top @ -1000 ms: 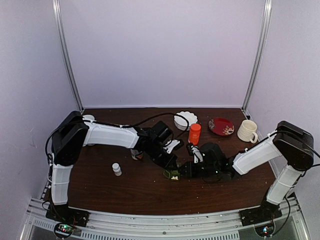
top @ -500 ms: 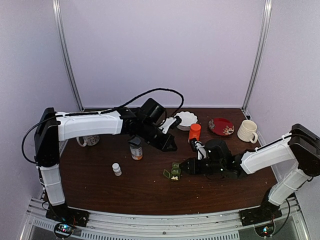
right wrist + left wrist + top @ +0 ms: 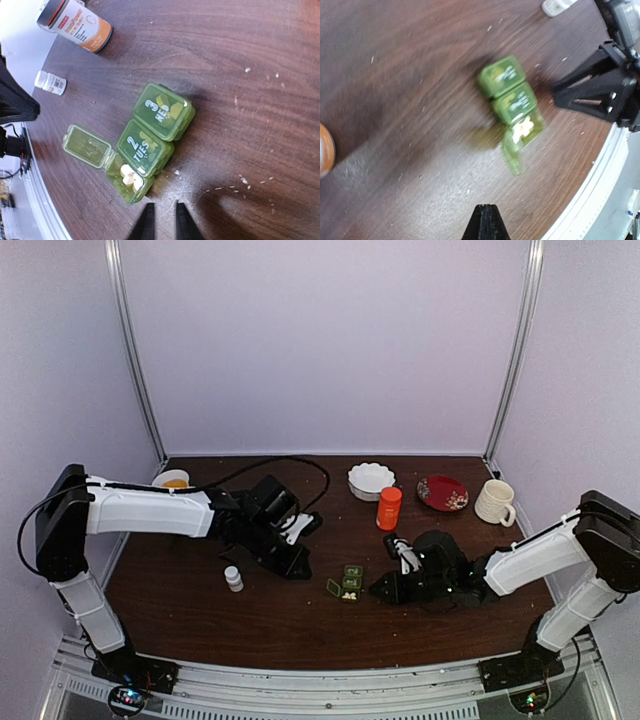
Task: Sort the pills into containers
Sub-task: Close the lid of the pill container.
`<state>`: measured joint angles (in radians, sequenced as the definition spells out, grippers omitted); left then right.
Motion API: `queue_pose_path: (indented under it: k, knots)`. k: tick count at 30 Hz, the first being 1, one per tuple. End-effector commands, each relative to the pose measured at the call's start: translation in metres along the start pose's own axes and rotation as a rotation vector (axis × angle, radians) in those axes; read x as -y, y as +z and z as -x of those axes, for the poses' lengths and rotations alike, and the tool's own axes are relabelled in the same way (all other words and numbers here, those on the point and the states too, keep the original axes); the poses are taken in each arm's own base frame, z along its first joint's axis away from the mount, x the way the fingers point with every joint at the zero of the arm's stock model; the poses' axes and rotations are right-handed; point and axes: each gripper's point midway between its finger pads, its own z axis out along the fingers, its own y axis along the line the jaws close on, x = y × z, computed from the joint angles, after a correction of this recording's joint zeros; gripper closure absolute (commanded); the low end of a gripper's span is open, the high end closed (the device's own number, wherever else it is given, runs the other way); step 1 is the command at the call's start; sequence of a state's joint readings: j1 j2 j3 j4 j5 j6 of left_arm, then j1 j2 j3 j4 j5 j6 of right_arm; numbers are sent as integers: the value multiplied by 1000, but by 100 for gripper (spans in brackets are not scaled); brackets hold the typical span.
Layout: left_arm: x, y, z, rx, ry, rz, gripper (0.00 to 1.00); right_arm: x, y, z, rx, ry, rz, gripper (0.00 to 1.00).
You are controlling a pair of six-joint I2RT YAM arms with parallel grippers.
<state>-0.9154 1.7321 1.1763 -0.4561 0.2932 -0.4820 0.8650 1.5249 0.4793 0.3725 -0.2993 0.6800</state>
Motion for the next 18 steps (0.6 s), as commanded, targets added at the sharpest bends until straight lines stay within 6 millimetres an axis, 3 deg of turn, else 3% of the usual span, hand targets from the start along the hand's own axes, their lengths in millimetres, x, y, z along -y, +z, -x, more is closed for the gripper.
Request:
queue_pose_path:
  k: [1,2,6,18]
  knots:
    - [-3,3,8,60,-20,-8,99,-2,7,-9,-23,-1,23,95]
    - [-4,6,6,57,-23,-9,99,-3,9,-10,-26,1,25,100]
    - [-6,20,2,41,-30,-26,100,-3,16,-10,-34,5,22,100]
    - [17,47,2,8,-11,-123,100,-4,25,-8,-37,13,25,100]
